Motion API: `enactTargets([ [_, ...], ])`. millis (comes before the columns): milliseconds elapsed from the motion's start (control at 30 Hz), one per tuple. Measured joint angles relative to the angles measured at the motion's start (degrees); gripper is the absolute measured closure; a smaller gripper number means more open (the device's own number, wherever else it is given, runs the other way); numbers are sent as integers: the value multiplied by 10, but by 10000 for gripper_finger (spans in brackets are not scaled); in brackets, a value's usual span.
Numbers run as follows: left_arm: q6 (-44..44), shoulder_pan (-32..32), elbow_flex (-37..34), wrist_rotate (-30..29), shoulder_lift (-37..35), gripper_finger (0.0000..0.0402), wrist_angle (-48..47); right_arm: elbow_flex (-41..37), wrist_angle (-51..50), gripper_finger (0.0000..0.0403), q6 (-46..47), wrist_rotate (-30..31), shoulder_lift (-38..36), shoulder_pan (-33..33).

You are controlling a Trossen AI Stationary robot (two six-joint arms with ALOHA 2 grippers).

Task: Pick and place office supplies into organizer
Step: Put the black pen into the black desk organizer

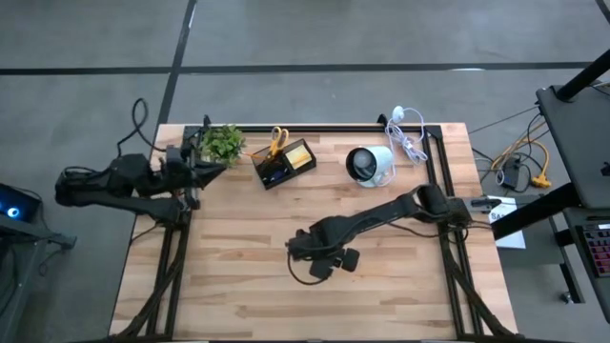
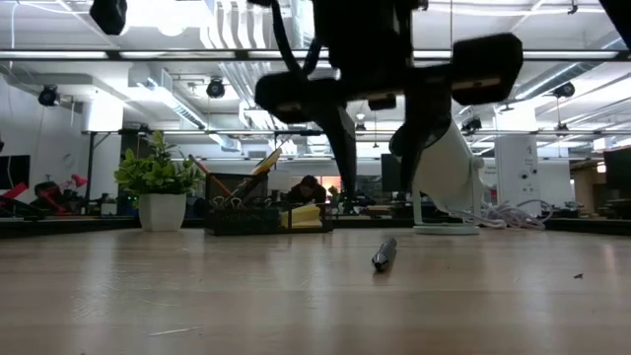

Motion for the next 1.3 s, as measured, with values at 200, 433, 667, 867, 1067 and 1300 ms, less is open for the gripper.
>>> enactTargets([
  [200,0,0,1,-8,-18,401,4,-23,15,236,-8,5,17,0],
  [433,-1,0,0,-17,-24,401,3,-54,43,257,-24,36,18,-3],
  [667,-2,0,0,-17,-22,401,2,-85,54,275,-23,34,18,-19],
  [867,-13,0,0,-17,-21,401,2,-96,68,283,-13,32,16,-25],
  [1067,-15,0,0,-17,-18,401,0,-97,83,296,-14,32,16,-26],
  [1300,-15,0,0,-17,-15,401,1,-106,84,334,-51,31,15,-26],
])
